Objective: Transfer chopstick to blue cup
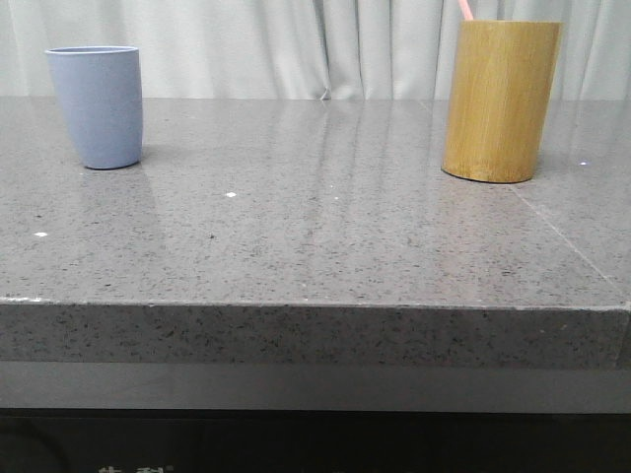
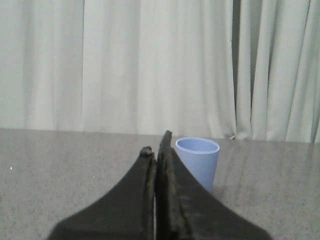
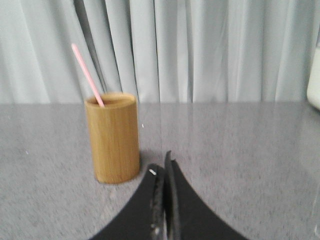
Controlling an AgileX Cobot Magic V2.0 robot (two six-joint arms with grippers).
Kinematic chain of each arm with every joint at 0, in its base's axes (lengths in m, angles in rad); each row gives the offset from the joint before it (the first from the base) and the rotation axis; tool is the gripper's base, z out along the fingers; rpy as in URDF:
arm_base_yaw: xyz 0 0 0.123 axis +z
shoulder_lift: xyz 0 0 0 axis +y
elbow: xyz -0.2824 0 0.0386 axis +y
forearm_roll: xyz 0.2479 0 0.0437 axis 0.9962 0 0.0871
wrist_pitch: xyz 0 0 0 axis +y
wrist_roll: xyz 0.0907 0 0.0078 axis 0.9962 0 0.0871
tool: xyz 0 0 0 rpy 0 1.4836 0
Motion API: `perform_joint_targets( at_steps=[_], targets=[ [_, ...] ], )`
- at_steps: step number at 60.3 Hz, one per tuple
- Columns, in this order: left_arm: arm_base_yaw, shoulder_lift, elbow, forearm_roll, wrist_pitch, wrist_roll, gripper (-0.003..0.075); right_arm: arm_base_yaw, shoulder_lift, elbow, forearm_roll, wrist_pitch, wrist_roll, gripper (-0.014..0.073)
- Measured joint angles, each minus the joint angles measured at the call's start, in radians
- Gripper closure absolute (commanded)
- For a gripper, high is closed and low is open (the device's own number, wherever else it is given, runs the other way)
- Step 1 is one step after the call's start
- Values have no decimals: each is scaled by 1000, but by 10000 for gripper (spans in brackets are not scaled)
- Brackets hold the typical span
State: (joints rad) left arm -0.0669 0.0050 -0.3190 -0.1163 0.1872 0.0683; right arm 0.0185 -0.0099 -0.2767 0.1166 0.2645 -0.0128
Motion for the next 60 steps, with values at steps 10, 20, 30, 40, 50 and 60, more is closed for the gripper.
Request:
perform_joint_targets(
  at_steps=[10,20,30,40,50,60],
  targets=[
    [0,98,-190,0,135,0,739,0,80,-166,-3,87,0,662],
    [0,246,-354,0,295,0,739,0,230,-302,-8,170,0,662],
    [0,362,-413,0,369,0,739,0,365,-359,-10,220,0,662],
    [0,432,-413,0,386,0,739,0,461,-359,-10,238,0,662],
    [0,491,-413,0,389,0,739,0,526,-359,-10,255,0,662],
    [0,530,-413,0,389,0,727,0,555,-359,-10,265,0,613]
  ],
)
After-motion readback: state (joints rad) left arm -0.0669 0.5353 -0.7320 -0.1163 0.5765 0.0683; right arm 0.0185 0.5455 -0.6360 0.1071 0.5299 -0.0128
